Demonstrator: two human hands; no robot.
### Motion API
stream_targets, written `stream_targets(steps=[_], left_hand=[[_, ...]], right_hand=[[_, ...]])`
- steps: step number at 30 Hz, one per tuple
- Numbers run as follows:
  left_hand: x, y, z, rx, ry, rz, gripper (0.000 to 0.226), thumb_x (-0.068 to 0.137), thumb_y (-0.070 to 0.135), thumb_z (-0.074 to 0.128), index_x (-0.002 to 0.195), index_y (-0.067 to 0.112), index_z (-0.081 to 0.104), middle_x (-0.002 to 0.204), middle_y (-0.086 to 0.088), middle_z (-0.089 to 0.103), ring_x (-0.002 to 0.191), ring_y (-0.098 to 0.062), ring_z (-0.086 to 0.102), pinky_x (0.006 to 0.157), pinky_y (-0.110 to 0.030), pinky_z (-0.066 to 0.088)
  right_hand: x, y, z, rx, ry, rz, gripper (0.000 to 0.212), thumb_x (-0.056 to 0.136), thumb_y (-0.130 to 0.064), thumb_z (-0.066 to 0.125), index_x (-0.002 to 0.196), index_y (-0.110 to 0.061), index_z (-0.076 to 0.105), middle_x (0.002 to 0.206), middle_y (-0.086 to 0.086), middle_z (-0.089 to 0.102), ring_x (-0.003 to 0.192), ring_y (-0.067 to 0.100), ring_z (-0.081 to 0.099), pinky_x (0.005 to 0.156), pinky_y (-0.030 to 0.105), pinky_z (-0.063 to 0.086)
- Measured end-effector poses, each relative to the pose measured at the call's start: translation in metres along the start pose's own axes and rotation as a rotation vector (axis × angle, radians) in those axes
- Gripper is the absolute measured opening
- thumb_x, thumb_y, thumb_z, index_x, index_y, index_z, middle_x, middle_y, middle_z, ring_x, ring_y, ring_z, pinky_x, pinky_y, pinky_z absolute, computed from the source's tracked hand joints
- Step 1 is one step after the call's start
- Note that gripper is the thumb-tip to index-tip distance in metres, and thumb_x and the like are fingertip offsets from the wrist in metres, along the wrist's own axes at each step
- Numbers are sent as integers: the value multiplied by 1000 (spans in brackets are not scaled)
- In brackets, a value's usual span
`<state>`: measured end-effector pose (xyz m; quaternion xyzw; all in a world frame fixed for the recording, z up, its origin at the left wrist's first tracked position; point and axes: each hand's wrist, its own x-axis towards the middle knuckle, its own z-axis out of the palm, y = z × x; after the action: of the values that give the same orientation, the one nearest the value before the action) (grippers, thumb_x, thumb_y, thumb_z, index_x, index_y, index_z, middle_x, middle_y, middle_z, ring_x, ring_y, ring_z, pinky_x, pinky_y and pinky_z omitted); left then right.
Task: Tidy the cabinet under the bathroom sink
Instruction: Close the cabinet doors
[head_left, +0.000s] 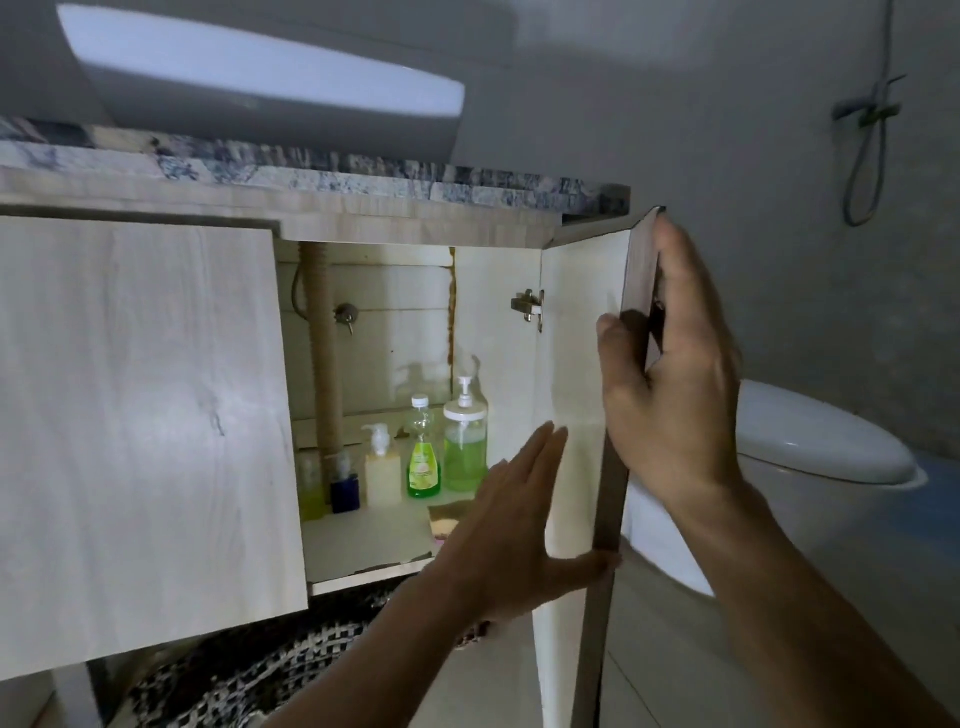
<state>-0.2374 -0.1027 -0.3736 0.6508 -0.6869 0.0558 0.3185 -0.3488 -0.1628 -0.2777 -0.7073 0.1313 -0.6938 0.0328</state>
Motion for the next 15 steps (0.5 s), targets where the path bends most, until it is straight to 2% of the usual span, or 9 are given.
stream_targets(steps=[2,4,6,7,9,11,13,15], left_hand=[[-14,-25,-13,-5,20,-55,109,74,63,64,150,34,-10,160,16,-5,147,-6,3,120,-33,17],[-30,-48,-26,-32,78,-122,110,71,63,66,149,39,-7,158,22,-1,144,-4,9,117,-30,21],[-46,-69,-41,-69,135,-178,102,74,54,70,148,37,2,149,31,11,136,1,20,109,-25,26],[-53,-78,-50,-77,156,-194,93,76,50,70,146,35,10,138,35,22,129,1,30,103,-23,33],[-65,-97,-69,-47,223,-198,69,78,54,66,133,34,29,114,38,37,107,3,48,86,-18,44],[-72,-112,-87,2,313,-236,62,76,71,55,121,31,40,109,25,50,98,-2,56,76,-14,46],[-74,-134,-101,141,346,-317,79,75,79,40,131,23,39,127,5,52,114,-14,55,88,-10,41],[-74,-160,-111,305,332,-474,100,74,80,35,148,15,20,154,-5,28,141,-21,30,112,-25,26]], right_hand=[[-1,-11,19,52,-57,-56,64,89,-9,58,145,2,30,149,16,39,138,21,37,112,17,32],[-3,-21,41,68,-120,-114,68,87,-11,60,145,3,27,150,19,36,139,19,33,110,8,26],[-5,-31,66,89,-204,-169,71,88,-13,60,146,3,23,151,21,31,138,12,27,107,2,19],[-6,-36,79,100,-261,-177,72,89,-15,59,147,1,21,153,18,28,139,13,25,109,6,20],[-9,-45,107,100,-367,-180,70,93,-19,54,150,-4,17,158,11,19,144,14,16,116,24,20],[-13,-53,135,48,-470,-194,67,97,-24,49,151,-9,13,160,5,10,144,10,4,117,29,11],[-18,-57,165,-43,-573,-228,68,99,-30,44,152,-12,6,161,2,0,142,8,-8,116,28,0],[-21,-56,192,-131,-624,-259,70,98,-34,43,153,-12,4,161,3,-5,146,15,-9,118,34,-1]])
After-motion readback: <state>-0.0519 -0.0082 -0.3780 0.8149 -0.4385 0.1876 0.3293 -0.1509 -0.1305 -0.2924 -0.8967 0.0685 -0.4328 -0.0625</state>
